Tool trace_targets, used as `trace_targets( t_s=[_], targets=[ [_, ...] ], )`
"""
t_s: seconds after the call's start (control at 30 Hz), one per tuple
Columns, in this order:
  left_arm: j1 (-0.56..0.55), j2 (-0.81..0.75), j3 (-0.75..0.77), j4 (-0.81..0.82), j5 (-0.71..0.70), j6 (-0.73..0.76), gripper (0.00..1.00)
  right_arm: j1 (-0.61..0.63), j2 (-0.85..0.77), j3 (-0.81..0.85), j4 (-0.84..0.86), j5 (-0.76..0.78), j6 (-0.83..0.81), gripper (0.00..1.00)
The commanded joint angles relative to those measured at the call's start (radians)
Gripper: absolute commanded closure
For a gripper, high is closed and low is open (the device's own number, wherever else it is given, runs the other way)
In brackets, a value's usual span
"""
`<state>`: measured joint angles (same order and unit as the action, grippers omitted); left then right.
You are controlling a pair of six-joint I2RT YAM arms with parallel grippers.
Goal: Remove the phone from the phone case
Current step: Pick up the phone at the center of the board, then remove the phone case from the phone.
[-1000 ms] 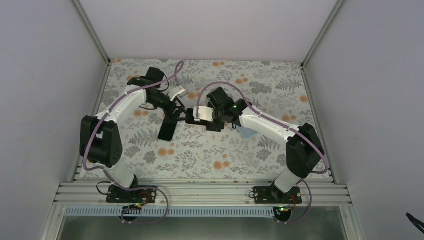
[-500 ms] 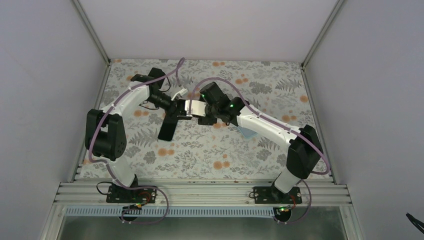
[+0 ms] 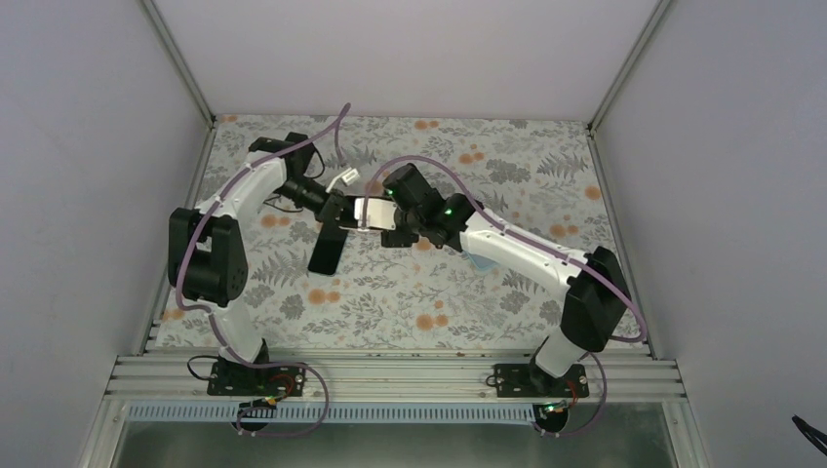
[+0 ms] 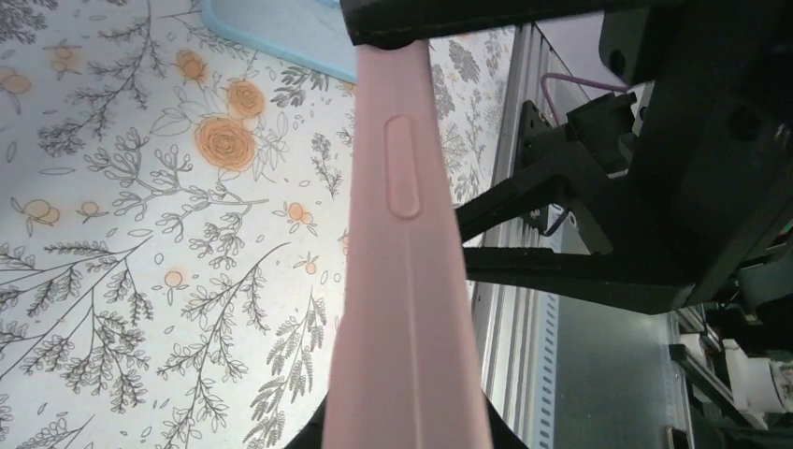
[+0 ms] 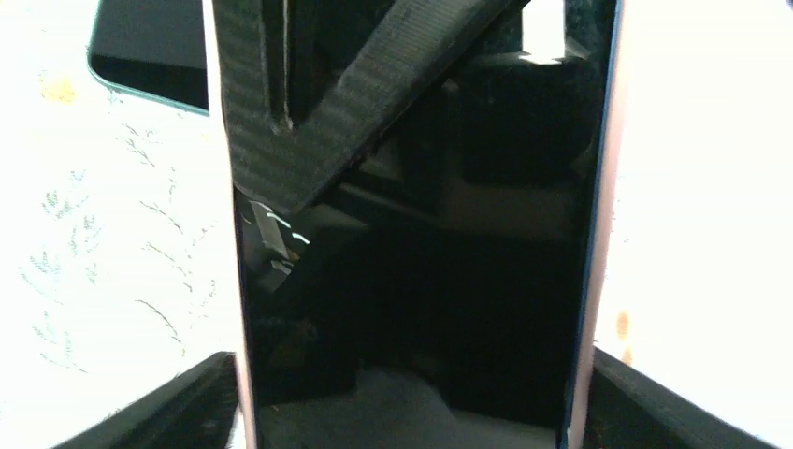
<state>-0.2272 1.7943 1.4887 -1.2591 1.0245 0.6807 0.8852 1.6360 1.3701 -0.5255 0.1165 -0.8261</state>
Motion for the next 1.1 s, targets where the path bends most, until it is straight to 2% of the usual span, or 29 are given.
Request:
trace_targets(
  t_s=[0.0,0.1,0.2,0.4,0.6,0.8,1.07],
  targets=[
    [-0.037,-0.014,0.034,-0.027,0.119,0.178,0.98,0.002,-0.029,0.005,0.003,-0.058,0.011,0.03],
    [-0.037,-0.017,0.039,-0.061,0.119,0.212,0.98,-0.008,-0.074,-0.036,-0.004,-0.062,0.003,0.00],
    [-0.038,-0.038,0.043,-0.098,0.090,0.265,0.98,-0.053,-0.097,-0.018,-0.092,-0.147,0.012,0.00],
    [-0.062,-0.160,0.011,-0.098,-0.065,0.306,0.98,-0.220,-0.122,0.067,-0.340,-0.533,-0.017,0.00],
    [-0.130,-0.268,-0.002,-0.090,-0.202,0.296,0.98,-0.290,-0.057,0.165,-0.531,-0.747,-0.106,0.00],
    [-0.212,-0.313,-0.011,-0.079,-0.300,0.231,0.98,-0.305,0.044,0.288,-0.669,-0.814,-0.159,0.04],
    [-0.239,-0.348,0.023,-0.097,-0.321,0.222,0.98,-0.323,0.111,0.308,-0.756,-0.860,-0.231,0.08]
  ],
)
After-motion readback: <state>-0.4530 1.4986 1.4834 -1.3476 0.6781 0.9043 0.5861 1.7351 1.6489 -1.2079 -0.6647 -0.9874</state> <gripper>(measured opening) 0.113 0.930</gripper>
